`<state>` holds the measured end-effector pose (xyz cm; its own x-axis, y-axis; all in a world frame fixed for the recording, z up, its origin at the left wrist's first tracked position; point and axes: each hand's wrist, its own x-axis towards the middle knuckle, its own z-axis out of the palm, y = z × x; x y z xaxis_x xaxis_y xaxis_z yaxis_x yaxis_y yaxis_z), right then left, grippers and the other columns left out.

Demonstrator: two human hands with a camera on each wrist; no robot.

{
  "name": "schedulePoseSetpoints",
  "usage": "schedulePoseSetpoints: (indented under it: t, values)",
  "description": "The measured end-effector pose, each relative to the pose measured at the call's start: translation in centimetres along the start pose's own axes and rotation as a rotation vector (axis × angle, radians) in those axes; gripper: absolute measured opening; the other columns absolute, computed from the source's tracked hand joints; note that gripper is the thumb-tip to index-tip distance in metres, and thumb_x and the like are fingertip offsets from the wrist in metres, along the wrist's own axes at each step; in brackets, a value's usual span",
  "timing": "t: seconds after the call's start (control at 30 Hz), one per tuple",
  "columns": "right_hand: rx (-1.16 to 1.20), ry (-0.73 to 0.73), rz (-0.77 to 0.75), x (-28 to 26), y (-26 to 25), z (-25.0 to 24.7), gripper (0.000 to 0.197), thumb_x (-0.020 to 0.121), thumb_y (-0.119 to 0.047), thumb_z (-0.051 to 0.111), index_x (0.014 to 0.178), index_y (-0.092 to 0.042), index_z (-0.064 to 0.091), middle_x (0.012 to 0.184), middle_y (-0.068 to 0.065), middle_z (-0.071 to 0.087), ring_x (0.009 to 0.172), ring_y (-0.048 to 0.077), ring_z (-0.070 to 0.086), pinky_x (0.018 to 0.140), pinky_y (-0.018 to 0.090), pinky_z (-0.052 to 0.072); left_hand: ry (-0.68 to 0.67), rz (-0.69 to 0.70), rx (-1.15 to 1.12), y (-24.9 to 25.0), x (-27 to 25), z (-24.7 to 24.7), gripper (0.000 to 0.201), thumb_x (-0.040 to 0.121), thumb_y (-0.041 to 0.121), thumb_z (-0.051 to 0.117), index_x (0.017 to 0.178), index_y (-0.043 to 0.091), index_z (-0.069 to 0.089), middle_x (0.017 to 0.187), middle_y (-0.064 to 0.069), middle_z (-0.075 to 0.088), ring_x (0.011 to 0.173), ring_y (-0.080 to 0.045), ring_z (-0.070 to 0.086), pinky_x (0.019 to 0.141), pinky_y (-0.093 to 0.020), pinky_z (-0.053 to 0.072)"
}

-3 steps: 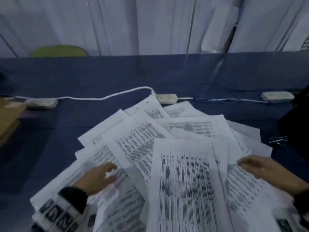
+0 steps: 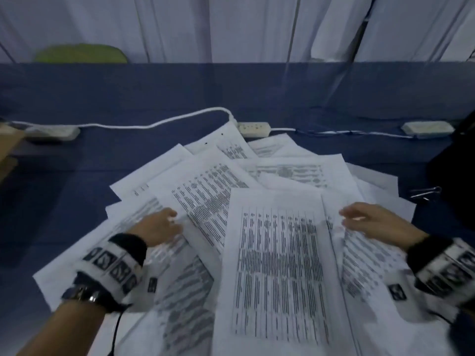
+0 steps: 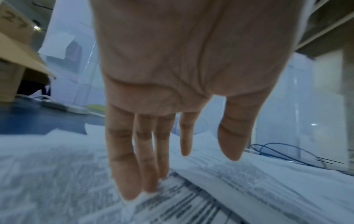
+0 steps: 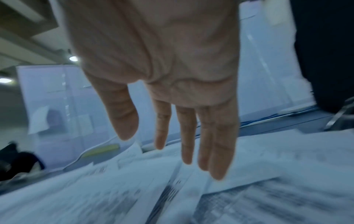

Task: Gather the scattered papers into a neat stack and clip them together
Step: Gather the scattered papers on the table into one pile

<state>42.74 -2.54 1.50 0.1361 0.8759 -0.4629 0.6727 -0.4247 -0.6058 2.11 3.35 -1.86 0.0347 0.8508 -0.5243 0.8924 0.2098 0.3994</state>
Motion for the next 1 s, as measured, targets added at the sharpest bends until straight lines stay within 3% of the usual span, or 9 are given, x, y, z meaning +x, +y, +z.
schedulePoseSetpoints:
  t: [0.2, 0.33, 0.4, 0.53, 0.6, 0.67, 0.77, 0.93, 1.0]
  values:
    - [-0.335, -0.069, 0.035, 0.8, -2.1, 3.7, 0.055, 0.083, -0.047, 0.059, 0.121, -0.011, 0.046, 0.103, 0.007, 0.050, 0.067, 0.017, 0.051, 0.050, 0.021, 0.036, 0.182, -0.134, -0.565, 2.0, 2.4, 2.4, 0.059, 0.089, 0.020, 0.060, 0.138, 0.005, 0.030, 0.091, -0.014, 0.053, 0.067, -0.021, 0.050, 0.045, -0.023, 0.045]
    - [-0.502, -0.056, -0.021, 0.6, -2.2, 6.1, 0.096, 0.071, -0.054, 0.068, 0.143, -0.010, 0.021, 0.134, 0.017, 0.047, 0.104, 0.028, 0.056, 0.075, 0.027, 0.045, 0.168, -0.203, -0.768, 2.9, 2.7, 3.6, 0.028, 0.081, 0.014, 0.070, 0.059, 0.004, 0.055, 0.048, -0.009, 0.049, 0.039, -0.019, 0.051, 0.046, -0.024, 0.051]
    - [-0.444, -0.015, -0.038, 0.8, -2.1, 7.6, 0.109, 0.064, -0.044, 0.079, 0.145, -0.013, 0.013, 0.141, 0.020, 0.042, 0.122, 0.033, 0.048, 0.095, 0.035, 0.044, 0.194, -0.162, -0.752, 3.0, 3.3, 4.4, 0.026, 0.079, 0.013, 0.071, 0.065, 0.005, 0.052, 0.055, -0.012, 0.057, 0.052, -0.021, 0.058, 0.066, -0.030, 0.054]
    - [-0.085, 0.073, -0.023, 0.6, -1.5, 8.6, 0.111, 0.067, -0.010, 0.080, 0.147, -0.016, 0.003, 0.142, 0.024, 0.038, 0.128, 0.036, 0.043, 0.104, 0.038, 0.037, 0.243, -0.090, -0.619, 4.3, 2.2, 5.9, 0.018, 0.081, 0.005, 0.067, 0.073, 0.005, 0.050, 0.095, -0.021, 0.065, 0.070, -0.023, 0.057, 0.058, -0.020, 0.054]
    - [0.050, 0.149, -0.020, 0.6, -0.6, 7.7, 0.110, 0.071, -0.002, 0.076, 0.148, -0.015, -0.002, 0.146, 0.024, 0.034, 0.131, 0.035, 0.040, 0.106, 0.038, 0.035, 0.276, -0.069, -0.580, 3.8, 1.9, 5.7, 0.033, 0.083, -0.001, 0.062, 0.114, 0.002, 0.051, 0.124, -0.023, 0.053, 0.086, -0.023, 0.052, 0.045, -0.016, 0.050]
    - [0.211, 0.235, 0.024, 0.9, 0.6, 6.1, 0.101, 0.074, -0.001, 0.074, 0.148, -0.011, 0.006, 0.147, 0.022, 0.033, 0.133, 0.033, 0.038, 0.107, 0.039, 0.034, 0.251, -0.052, -0.564, 3.1, 1.4, 4.9, 0.062, 0.084, -0.002, 0.061, 0.139, 0.004, 0.034, 0.139, -0.021, 0.045, 0.098, -0.024, 0.050, 0.064, -0.026, 0.054]
    - [0.326, 0.229, 0.103, 1.4, 2.4, 4.8, 0.070, 0.076, -0.005, 0.072, 0.135, 0.005, 0.036, 0.138, 0.023, 0.047, 0.116, 0.027, 0.051, 0.095, 0.038, 0.045, 0.187, -0.055, -0.483, 2.9, 0.4, 4.2, 0.064, 0.084, -0.002, 0.062, 0.141, 0.003, 0.034, 0.138, -0.020, 0.047, 0.108, -0.031, 0.055, 0.074, -0.035, 0.048]
    - [0.382, 0.237, 0.124, 2.7, 1.0, 5.7, 0.056, 0.088, -0.010, 0.058, 0.133, 0.015, 0.035, 0.139, 0.020, 0.045, 0.114, 0.020, 0.049, 0.086, 0.024, 0.046, 0.103, 0.022, -0.412, 6.3, -0.5, 6.1, 0.036, 0.084, -0.004, 0.059, 0.120, -0.002, 0.054, 0.093, -0.018, 0.059, 0.073, -0.024, 0.053, 0.056, -0.022, 0.046]
    - [0.408, 0.266, 0.126, 3.1, -0.1, 6.4, 0.049, 0.095, -0.016, 0.048, 0.133, 0.014, 0.037, 0.142, 0.021, 0.043, 0.111, 0.019, 0.048, 0.077, 0.018, 0.045, 0.141, 0.030, -0.384, 8.1, -0.8, 7.1, 0.027, 0.087, 0.003, 0.056, 0.113, -0.002, 0.054, 0.106, -0.020, 0.057, 0.094, -0.028, 0.058, 0.072, -0.030, 0.050]
